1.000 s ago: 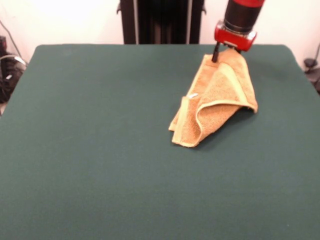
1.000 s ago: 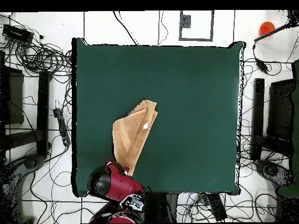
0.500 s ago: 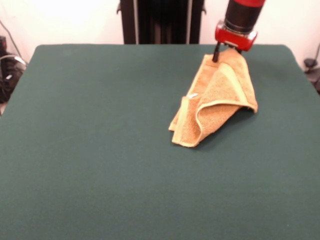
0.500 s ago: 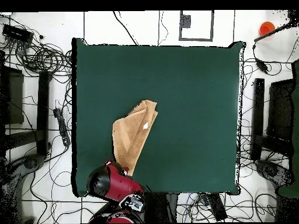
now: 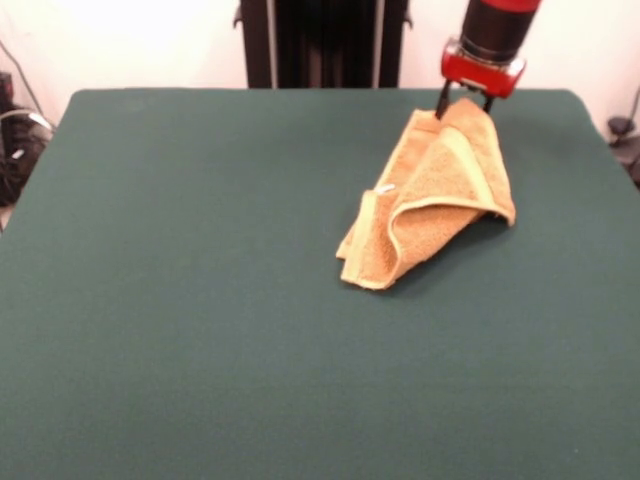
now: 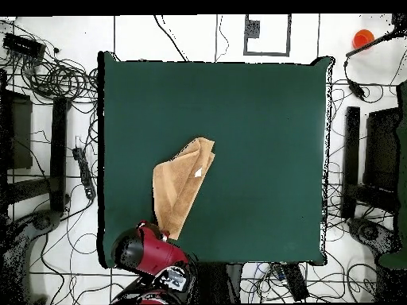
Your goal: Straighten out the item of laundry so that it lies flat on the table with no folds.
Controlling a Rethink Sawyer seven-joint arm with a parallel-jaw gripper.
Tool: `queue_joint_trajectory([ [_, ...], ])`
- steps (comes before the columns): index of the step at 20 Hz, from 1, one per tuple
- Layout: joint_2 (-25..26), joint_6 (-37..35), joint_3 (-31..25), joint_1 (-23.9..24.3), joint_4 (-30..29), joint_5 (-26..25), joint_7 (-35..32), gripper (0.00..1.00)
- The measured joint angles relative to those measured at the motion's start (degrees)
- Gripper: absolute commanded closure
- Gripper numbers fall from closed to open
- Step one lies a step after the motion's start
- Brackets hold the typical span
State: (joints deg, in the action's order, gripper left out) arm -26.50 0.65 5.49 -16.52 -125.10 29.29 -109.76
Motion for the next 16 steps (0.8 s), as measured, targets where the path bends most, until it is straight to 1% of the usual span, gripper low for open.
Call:
queue_joint_trajectory([
  [7, -0.41, -7.52, -0.03, -2.47, 0.33, 0.18, 0.0, 0.0],
  [11, -0.6, -11.13, -0.02, -2.52, 0.39, 0.18, 0.0, 0.0],
  [16, -0.7, -13.9, -0.03, -2.53, 0.55, 0.18, 0.0, 0.0],
])
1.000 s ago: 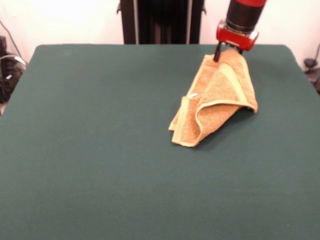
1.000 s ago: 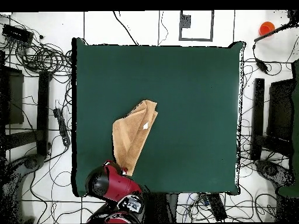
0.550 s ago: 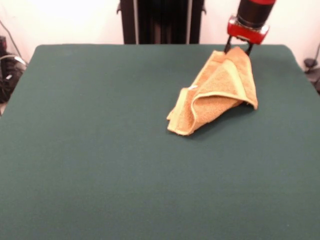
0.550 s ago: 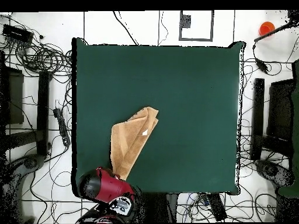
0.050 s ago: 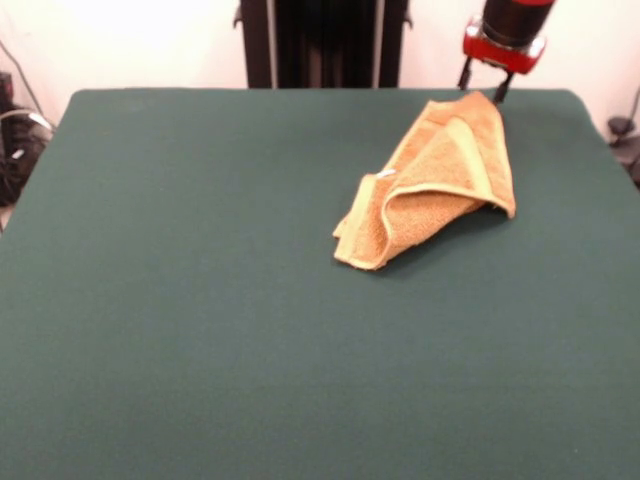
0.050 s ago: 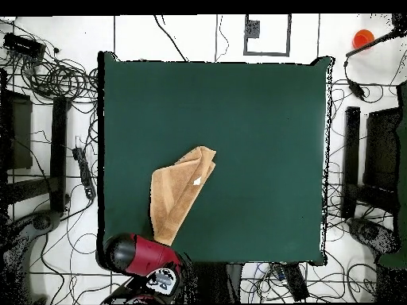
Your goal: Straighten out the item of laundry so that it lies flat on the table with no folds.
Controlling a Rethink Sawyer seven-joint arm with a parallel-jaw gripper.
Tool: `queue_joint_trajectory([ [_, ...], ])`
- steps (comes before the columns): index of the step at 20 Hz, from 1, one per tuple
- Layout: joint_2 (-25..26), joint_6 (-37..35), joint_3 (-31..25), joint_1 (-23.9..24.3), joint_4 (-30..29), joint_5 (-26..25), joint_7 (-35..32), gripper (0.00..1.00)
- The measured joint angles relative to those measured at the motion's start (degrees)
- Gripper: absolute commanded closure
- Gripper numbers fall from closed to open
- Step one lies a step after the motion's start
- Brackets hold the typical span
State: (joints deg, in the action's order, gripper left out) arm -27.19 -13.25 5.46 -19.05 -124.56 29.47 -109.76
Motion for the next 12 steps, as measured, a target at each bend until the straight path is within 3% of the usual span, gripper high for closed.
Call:
queue_joint_trajectory([
  [12, 0.01, -0.87, 0.05, 0.0, 1.54, -0.05, 0.0, 0.0],
])
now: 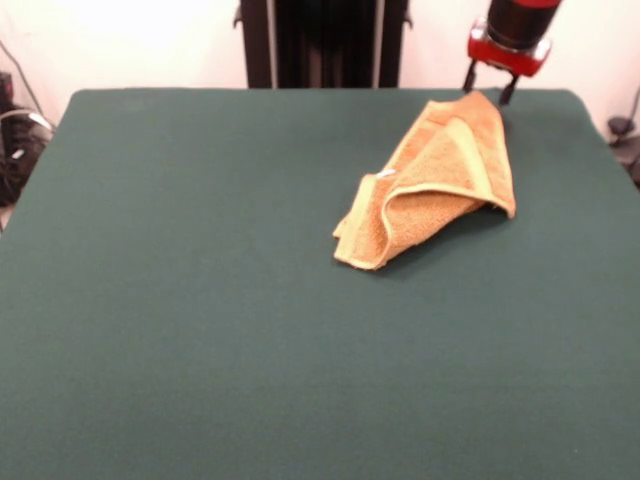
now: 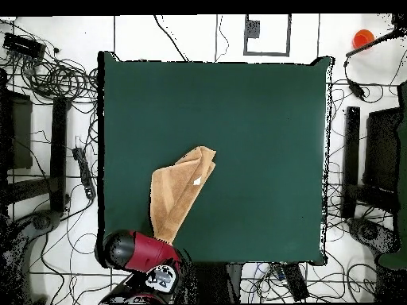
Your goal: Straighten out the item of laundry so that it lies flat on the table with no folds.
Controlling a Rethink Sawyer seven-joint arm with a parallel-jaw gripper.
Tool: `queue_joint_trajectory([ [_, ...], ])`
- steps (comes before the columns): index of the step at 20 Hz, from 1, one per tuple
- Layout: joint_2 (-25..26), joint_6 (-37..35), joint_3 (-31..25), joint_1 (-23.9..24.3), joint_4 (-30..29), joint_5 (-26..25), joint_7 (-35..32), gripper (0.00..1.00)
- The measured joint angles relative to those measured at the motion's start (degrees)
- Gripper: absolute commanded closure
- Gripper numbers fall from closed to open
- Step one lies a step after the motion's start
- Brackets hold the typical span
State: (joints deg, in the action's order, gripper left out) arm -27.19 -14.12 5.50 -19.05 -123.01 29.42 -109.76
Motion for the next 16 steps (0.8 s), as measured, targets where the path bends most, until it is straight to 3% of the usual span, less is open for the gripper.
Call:
queue_joint_trajectory([
  [16, 0.02, -12.27, 1.88, 1.15, 6.14, -6.37, 0.0, 0.0],
])
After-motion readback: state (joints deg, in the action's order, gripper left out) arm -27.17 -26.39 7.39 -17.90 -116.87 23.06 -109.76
